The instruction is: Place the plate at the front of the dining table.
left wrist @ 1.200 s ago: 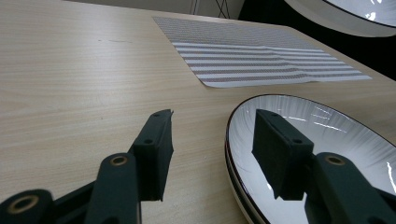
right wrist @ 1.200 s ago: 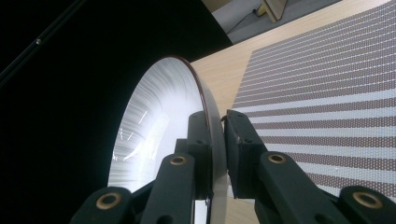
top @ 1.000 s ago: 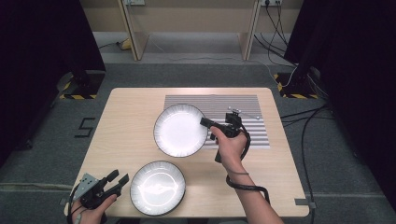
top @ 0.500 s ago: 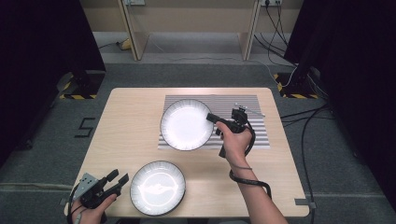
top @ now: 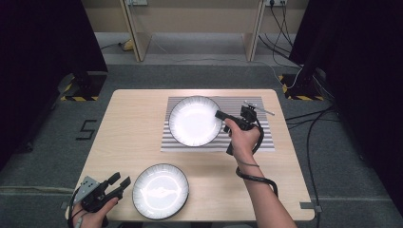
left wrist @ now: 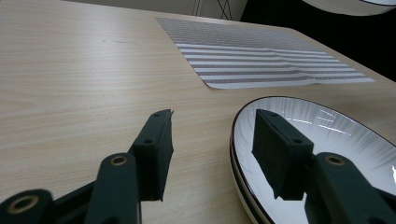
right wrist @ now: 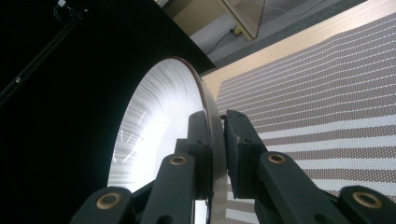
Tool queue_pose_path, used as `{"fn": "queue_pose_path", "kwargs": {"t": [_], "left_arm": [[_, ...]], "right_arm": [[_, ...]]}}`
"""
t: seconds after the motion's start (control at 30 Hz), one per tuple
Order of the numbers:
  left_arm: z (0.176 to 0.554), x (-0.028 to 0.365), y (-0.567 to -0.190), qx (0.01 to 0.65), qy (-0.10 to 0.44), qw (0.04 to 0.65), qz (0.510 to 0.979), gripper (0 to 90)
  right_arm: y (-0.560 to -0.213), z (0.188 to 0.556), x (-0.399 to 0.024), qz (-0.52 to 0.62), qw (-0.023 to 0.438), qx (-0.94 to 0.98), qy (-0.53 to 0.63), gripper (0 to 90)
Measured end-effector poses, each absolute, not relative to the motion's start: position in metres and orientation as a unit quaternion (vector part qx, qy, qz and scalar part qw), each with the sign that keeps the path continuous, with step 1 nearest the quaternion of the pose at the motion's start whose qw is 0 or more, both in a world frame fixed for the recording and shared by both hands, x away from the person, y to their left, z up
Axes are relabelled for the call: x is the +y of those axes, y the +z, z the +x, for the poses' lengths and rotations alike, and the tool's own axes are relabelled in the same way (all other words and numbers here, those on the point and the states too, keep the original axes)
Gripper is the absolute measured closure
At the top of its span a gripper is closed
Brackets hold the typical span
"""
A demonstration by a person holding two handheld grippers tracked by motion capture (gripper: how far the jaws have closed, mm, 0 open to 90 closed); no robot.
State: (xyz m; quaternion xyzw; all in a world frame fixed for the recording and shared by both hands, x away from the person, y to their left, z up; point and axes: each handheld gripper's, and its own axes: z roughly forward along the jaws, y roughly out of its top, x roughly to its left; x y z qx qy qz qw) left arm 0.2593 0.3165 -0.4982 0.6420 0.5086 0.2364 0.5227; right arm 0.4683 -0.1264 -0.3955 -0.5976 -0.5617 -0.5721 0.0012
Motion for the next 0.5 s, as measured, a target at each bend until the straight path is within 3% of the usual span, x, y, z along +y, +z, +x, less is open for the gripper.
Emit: {"fn": "queue_pose_path", "kwargs": {"t": [0.5], "left_arm": [[0.2598, 0.3166, -0.4986, 0.510, 0.236, 0.523, 0.641, 47.3]], "right_arm": [[-0.3941, 0.4771, -0.1363, -0.608, -0.007, -0.550, -0.572, 81.1]]}}
